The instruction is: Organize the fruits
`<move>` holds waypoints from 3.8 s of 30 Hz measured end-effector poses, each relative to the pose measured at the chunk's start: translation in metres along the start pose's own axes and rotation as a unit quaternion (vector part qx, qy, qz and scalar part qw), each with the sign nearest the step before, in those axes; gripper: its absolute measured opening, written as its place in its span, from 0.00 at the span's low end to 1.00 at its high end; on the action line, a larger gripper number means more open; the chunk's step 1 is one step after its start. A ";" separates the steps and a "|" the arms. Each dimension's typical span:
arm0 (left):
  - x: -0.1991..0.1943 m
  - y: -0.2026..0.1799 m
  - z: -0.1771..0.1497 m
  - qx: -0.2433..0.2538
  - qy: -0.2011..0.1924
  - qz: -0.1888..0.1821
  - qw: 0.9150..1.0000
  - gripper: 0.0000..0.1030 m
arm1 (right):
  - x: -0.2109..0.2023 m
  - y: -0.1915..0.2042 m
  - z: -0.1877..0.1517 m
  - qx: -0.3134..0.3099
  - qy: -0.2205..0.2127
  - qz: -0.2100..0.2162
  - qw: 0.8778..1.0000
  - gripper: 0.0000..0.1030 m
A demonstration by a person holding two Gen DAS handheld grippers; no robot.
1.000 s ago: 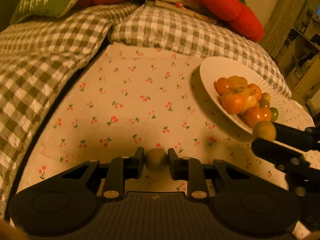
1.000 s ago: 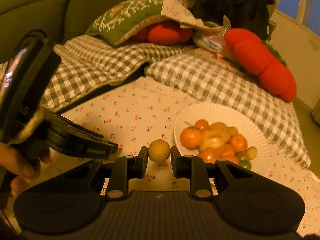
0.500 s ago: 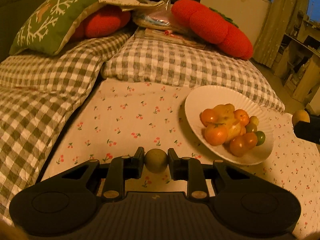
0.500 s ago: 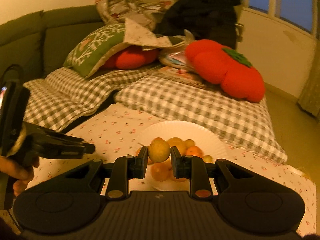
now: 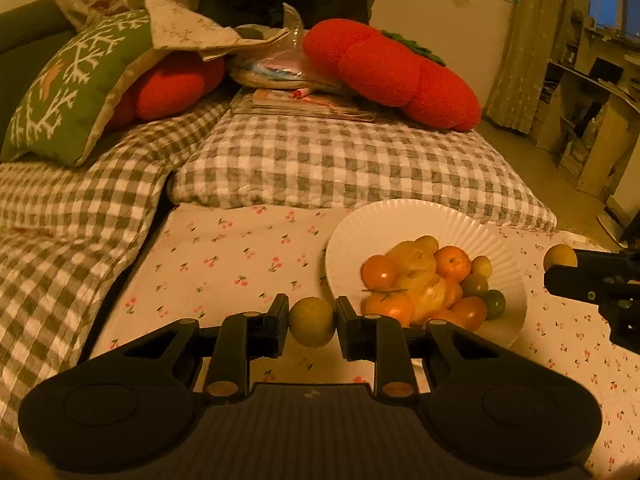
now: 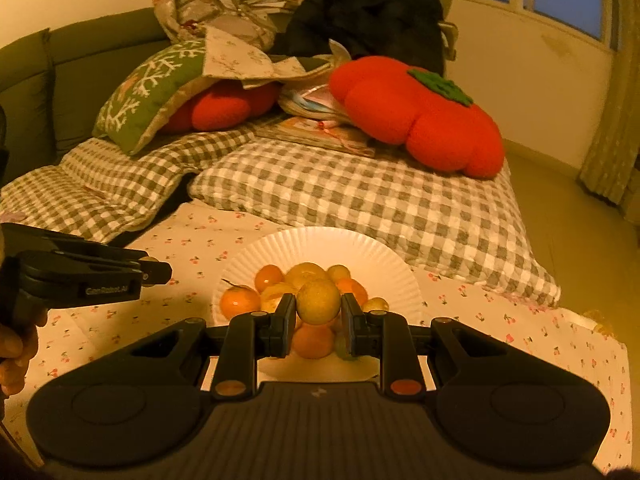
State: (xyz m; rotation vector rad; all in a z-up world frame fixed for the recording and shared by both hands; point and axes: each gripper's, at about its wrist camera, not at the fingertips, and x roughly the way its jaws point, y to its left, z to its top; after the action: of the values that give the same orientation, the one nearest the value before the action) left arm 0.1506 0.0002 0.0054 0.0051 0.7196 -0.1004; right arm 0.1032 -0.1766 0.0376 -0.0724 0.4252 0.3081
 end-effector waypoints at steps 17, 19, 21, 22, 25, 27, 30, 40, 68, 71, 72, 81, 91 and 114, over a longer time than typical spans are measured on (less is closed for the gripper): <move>0.040 -0.014 0.028 -0.003 -0.018 -0.017 1.000 0.11 | 0.041 -0.044 -0.006 0.090 0.031 -0.002 0.995 0.21; 0.048 -0.020 0.032 -0.003 -0.019 -0.029 0.999 0.11 | 0.049 -0.049 -0.006 0.105 0.032 0.001 0.994 0.21; 0.056 -0.026 0.036 0.003 -0.020 -0.037 0.999 0.11 | 0.057 -0.055 -0.006 0.122 0.032 0.004 0.992 0.21; 0.060 -0.030 0.038 0.008 -0.020 -0.040 0.999 0.11 | 0.061 -0.057 -0.006 0.130 0.032 0.005 0.991 0.21; 0.073 -0.035 0.041 0.012 -0.017 -0.047 0.999 0.11 | 0.071 -0.064 -0.005 0.147 0.029 0.004 0.989 0.21; 0.082 -0.033 0.043 0.003 -0.010 -0.052 0.999 0.11 | 0.077 -0.067 -0.004 0.153 0.025 0.000 0.988 0.21; 0.093 -0.030 0.044 -0.007 -0.004 -0.050 0.999 0.11 | 0.084 -0.070 -0.002 0.163 0.021 0.003 0.986 0.21; 0.108 -0.030 0.042 -0.009 0.008 -0.060 0.998 0.11 | 0.107 -0.057 -0.002 0.149 0.027 0.001 0.989 0.21; 0.018 -0.022 0.021 0.012 0.000 -0.028 1.000 0.47 | 0.023 -0.006 0.000 0.128 -0.005 0.000 0.992 0.39; 0.001 -0.018 0.015 0.007 -0.003 -0.027 1.000 0.50 | 0.007 -0.001 -0.005 0.134 -0.006 0.003 0.991 0.40; -0.005 -0.017 0.013 0.009 -0.007 -0.024 1.000 0.52 | 0.002 0.001 -0.007 0.136 -0.007 0.003 0.991 0.40; -0.062 -0.016 -0.007 0.003 -0.047 0.005 0.999 0.66 | -0.031 0.020 -0.021 0.137 -0.010 0.010 0.991 0.47; -0.093 -0.022 -0.034 0.009 -0.046 0.003 0.999 0.74 | -0.061 0.029 -0.046 0.156 -0.002 0.010 0.988 0.62; -0.100 -0.026 -0.061 0.017 -0.025 0.002 1.000 0.90 | -0.069 0.027 -0.063 0.155 0.006 -0.027 0.987 0.89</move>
State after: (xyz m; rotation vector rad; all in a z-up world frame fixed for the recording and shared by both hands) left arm 0.0332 -0.0140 0.0266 0.0363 0.6675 -0.1075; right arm 0.0105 -0.1780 0.0092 0.2184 0.4778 0.1848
